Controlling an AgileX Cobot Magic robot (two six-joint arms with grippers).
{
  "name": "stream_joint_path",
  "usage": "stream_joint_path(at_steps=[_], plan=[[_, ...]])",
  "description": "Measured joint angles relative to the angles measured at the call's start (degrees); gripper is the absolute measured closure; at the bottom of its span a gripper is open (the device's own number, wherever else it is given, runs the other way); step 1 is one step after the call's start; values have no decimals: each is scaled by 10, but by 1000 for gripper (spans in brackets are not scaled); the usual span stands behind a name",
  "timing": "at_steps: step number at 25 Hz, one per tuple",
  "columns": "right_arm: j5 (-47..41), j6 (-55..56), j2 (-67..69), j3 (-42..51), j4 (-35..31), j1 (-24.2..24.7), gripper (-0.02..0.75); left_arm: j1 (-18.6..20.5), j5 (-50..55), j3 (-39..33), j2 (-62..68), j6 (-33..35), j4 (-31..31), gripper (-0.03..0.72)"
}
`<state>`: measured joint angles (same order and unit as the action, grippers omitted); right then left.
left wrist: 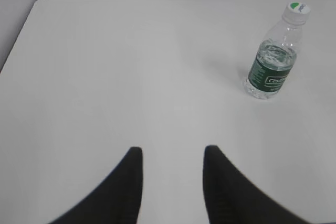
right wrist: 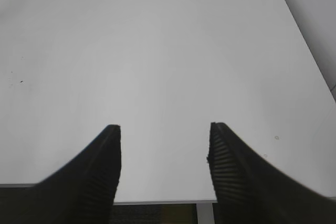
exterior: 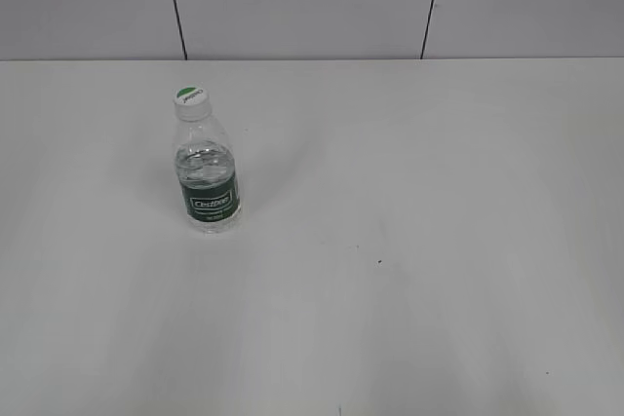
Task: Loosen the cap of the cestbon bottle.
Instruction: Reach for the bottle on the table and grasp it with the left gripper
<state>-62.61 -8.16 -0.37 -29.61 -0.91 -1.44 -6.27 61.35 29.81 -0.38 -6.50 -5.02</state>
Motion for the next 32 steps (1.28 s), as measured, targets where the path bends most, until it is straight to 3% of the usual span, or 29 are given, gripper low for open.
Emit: stream_joint_path(at_steps=[32], plan=[[0, 0, 0, 0, 0, 0, 325, 0, -13, 5, 0, 0, -3, 444]])
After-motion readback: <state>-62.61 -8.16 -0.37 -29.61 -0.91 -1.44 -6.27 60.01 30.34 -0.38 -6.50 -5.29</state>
